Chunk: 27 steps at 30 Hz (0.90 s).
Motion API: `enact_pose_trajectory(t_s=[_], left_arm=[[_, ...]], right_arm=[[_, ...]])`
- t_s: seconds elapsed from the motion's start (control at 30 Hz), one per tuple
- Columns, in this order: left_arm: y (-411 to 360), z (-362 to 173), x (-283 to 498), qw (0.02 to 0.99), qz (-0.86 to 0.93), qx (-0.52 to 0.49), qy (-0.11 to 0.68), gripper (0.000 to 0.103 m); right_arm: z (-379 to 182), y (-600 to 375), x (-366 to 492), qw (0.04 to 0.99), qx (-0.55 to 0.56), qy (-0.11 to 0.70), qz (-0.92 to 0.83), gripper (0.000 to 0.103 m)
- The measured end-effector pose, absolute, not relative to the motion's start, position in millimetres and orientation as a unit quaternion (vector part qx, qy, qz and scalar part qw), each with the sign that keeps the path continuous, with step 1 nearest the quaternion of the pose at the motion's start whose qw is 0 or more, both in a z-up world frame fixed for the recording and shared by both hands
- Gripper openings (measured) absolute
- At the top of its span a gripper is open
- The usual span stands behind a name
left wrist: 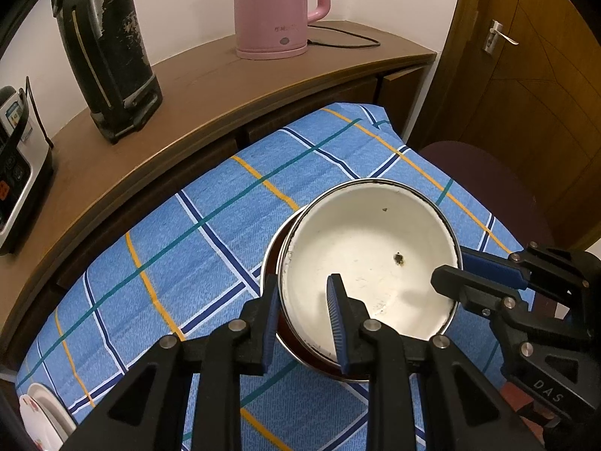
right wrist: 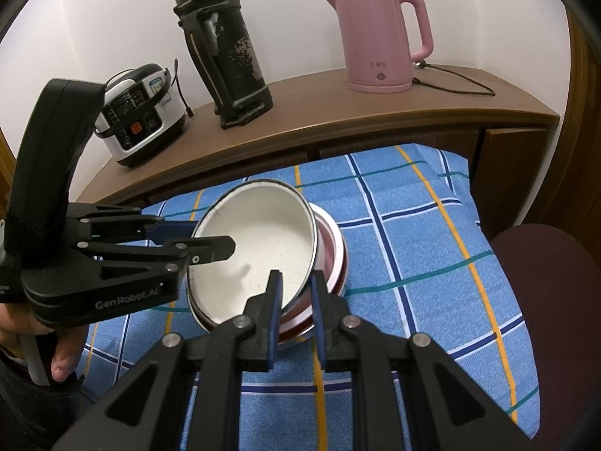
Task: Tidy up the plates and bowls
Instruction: 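Lower the white enamel bowl into the pink bowl with both grippers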
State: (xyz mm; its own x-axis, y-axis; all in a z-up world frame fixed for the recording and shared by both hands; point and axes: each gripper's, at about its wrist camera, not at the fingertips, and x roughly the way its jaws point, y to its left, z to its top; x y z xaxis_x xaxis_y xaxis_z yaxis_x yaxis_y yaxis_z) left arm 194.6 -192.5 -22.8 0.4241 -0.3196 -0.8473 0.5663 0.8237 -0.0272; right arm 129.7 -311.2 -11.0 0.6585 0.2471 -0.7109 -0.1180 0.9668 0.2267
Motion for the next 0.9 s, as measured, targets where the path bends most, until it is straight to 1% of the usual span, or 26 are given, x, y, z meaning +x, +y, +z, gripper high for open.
enact_pose_trajectory(t_s=[0.17,0.83,0.9], left_arm=[[-191.7,-22.8,195.6,0.832,-0.268,0.13,0.468,0.027],[-191.7,-23.0,195.1,0.832,-0.269,0.126,0.469,0.027],[-192.1,-23.0,194.5,0.832,-0.269,0.126,0.468,0.029]], right_arm=[[-11.8,-309.2,129.2,0.907,0.075,0.402,0.1,0.017],[-9.6,-303.7,129.3,0.908,0.055,0.405,0.094,0.017],[-9.6,-303.4,129.4,0.908,0.053,0.404,0.093,0.017]])
